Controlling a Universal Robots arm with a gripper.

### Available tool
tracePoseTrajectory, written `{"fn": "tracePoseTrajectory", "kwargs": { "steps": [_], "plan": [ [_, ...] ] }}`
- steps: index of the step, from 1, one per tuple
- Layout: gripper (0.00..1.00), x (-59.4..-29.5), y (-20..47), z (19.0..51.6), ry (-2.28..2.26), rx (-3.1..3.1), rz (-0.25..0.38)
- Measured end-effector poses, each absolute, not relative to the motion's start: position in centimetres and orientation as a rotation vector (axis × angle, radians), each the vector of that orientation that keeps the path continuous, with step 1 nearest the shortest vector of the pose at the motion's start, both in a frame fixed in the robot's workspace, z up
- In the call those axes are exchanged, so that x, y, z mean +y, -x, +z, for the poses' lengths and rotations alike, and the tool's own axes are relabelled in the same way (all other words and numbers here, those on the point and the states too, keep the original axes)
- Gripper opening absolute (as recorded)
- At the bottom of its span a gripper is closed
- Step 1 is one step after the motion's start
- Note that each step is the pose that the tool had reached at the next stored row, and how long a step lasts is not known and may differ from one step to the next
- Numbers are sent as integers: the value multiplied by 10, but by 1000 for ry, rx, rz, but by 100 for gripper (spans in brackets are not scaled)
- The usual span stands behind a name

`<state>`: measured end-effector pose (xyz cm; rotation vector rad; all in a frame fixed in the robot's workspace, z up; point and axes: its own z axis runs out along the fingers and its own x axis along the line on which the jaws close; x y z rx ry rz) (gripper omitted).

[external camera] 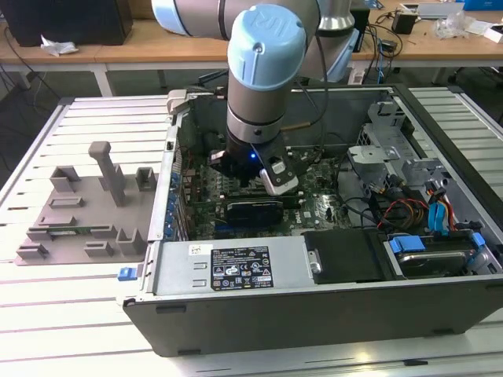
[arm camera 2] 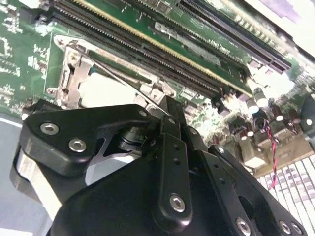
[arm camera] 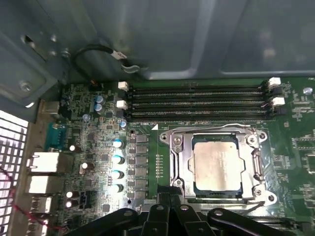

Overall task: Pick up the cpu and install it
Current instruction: 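Install the second cpu locking lever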

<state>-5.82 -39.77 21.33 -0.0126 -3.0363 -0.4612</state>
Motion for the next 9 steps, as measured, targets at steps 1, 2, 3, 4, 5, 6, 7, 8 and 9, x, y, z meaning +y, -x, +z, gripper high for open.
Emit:
{"fn": "tracePoseTrajectory", "kwargs": {
  "steps": [1, 2, 3, 4, 5, 6, 7, 8, 9],
  "plan": [
    [11, -398, 58, 216, 13, -3036, -461],
    [11, -398, 58, 220, 13, -3036, -461],
    [11, -398, 58, 225, 13, -3036, -461],
    [11, -398, 58, 227, 13, -3036, -461],
    [11, -398, 58, 230, 13, -3036, -461],
    [11, -398, 58, 234, 13, -3036, -461],
    [11, -398, 58, 236, 13, -3036, -461],
    [11, -398, 58, 239, 13, -3036, -461],
    [11, -398, 58, 243, 13, -3036, -461]
  ]
}}
